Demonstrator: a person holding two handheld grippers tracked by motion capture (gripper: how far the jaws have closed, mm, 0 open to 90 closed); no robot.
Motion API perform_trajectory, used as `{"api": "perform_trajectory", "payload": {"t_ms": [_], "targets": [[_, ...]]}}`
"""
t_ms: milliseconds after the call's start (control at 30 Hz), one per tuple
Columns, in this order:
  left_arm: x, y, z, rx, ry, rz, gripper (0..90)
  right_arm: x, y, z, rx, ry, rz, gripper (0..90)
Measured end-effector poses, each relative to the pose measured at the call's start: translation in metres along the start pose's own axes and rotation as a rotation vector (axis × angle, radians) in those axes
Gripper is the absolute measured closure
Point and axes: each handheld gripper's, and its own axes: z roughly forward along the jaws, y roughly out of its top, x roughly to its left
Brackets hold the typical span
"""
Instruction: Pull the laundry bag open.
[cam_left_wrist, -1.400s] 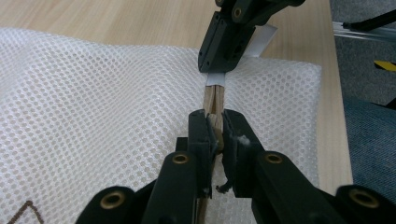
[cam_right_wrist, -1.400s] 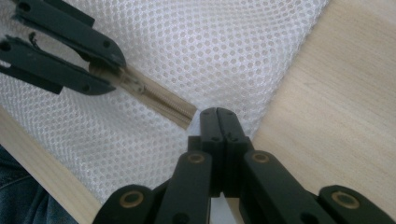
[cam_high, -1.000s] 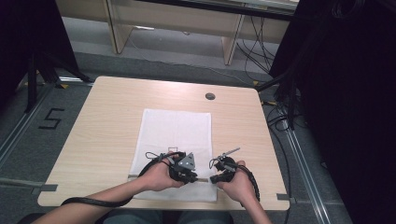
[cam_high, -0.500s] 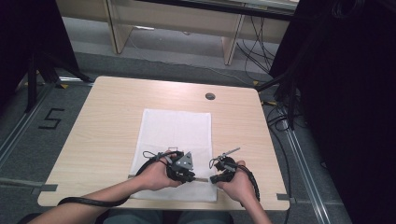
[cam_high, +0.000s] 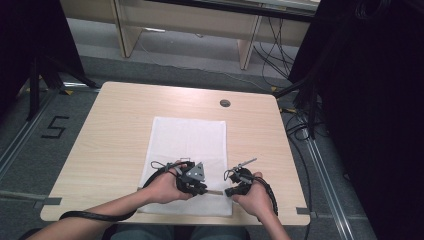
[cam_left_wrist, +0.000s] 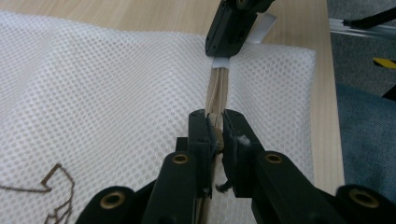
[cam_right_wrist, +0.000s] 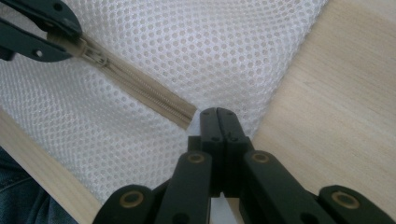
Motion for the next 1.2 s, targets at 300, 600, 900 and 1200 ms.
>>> {"api": "perform_trajectory", "payload": {"t_ms": [300,600,900,1200], "targets": [[-0.001,-0.002,-0.003,0.009,0.005,0.018,82.1,0.000,-0.001,-0.001,0.001,-0.005,0.012,90.0],[-0.003,-0.002,-0.006,0.006,0.010,0.021,82.0,0.000,-0.001,-0.001,0.001,-0.004,0.010,90.0],[0.000,-0.006,-0.010,0.001,-0.001,0.007,82.1,0.000,0.000,0.000,0.002,0.002,0.014,90.0],[0.000,-0.006,-0.012,-0.004,-0.001,0.009,82.0,-0.002,-0.001,0.000,-0.009,0.013,-0.004,90.0]]}}
